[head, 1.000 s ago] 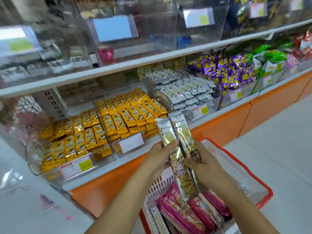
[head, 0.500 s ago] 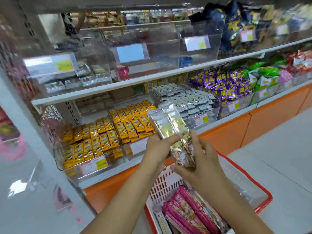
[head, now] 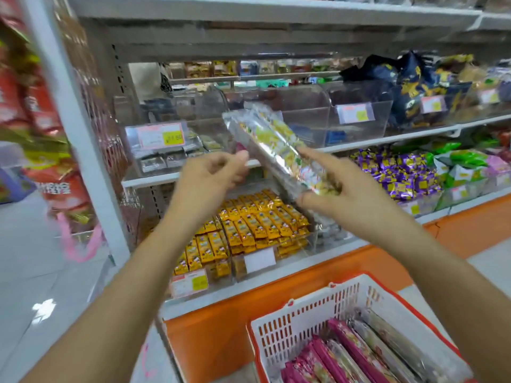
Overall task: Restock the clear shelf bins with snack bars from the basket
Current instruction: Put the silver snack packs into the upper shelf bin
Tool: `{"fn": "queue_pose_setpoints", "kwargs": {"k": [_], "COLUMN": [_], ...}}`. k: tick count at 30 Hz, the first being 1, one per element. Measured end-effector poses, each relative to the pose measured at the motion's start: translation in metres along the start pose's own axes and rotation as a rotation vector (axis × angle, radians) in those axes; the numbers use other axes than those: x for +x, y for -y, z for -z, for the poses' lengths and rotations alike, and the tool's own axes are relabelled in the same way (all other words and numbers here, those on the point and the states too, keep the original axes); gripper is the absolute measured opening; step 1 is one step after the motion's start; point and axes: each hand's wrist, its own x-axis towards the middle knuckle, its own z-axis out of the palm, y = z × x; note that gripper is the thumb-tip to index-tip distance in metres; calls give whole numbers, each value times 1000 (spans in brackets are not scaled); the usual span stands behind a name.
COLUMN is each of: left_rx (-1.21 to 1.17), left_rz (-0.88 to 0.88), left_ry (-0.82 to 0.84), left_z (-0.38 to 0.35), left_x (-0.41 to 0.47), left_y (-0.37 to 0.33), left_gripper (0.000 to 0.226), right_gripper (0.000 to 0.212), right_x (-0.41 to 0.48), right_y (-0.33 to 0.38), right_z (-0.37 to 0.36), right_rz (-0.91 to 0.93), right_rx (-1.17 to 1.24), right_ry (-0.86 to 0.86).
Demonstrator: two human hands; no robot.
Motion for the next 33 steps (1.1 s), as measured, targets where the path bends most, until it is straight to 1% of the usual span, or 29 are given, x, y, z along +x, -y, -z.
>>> {"fn": "queue_pose_setpoints", "kwargs": {"k": [2, 4, 5, 7, 8, 9, 10, 11, 13, 16, 18, 20, 23, 26, 28, 31, 33], "left_rx": [316, 571, 675, 817, 861, 896, 922, 937, 939, 963, 980, 1003, 1019, 1026, 1018, 1006, 1001], "left_rz": [-158, -231, -253, -261, -248, -243, -248, -266, -289, -271, -241, -231, -278, -281, -280, -302, -315], "left_ry": [-168, -259, -273, -237, -201, -159, -118, -91, -86, -141, -162, -149, -132, -143, -144, -147, -157], "left_z": [33, 59, 70, 86, 92, 96, 98, 100, 104, 114, 120, 122, 125, 127, 127, 127, 127], "left_x": [13, 28, 38, 56, 63, 68, 70, 72, 75, 83, 87, 87, 88, 93, 94, 93, 93], "left_y": [-2, -1, 2, 10, 13, 16, 18, 19, 18, 19, 23, 26, 29, 33, 37, 43, 45], "left_gripper": [19, 25, 30, 38, 39, 37, 34, 31, 27, 30, 31, 31, 33, 34, 38, 45, 45], "right_gripper": [68, 66, 65, 59, 50, 36, 21, 17, 23, 24, 24, 30, 36, 32, 25, 45, 47], "right_x": [24, 52, 67, 97, 112, 127, 142, 156, 184, 215, 231, 246, 259, 263, 262, 264, 265], "right_y": [23, 48, 61, 89, 103, 116, 129, 141, 160, 178, 183, 179, 173, 166, 160, 150, 150], "right_z": [8, 10, 11, 11, 9, 8, 4, 0, -10, -36, -55, -75, -103, -127, -138, -148, -150], "right_rz": [30, 80, 93, 82, 78, 81, 81, 79, 34, 7, 14, -16, 0, 16, 52, 86, 107], "right_rx": [-15, -96, -148, -252, -335, -450, -555, -612, -619, -639, -712, -746, -825, -946, -998, -1051, -1071], "right_ry": [14, 3, -1, 39, 77, 114, 149, 194, 323, 415, 436, 468, 466, 493, 474, 478, 478]}}
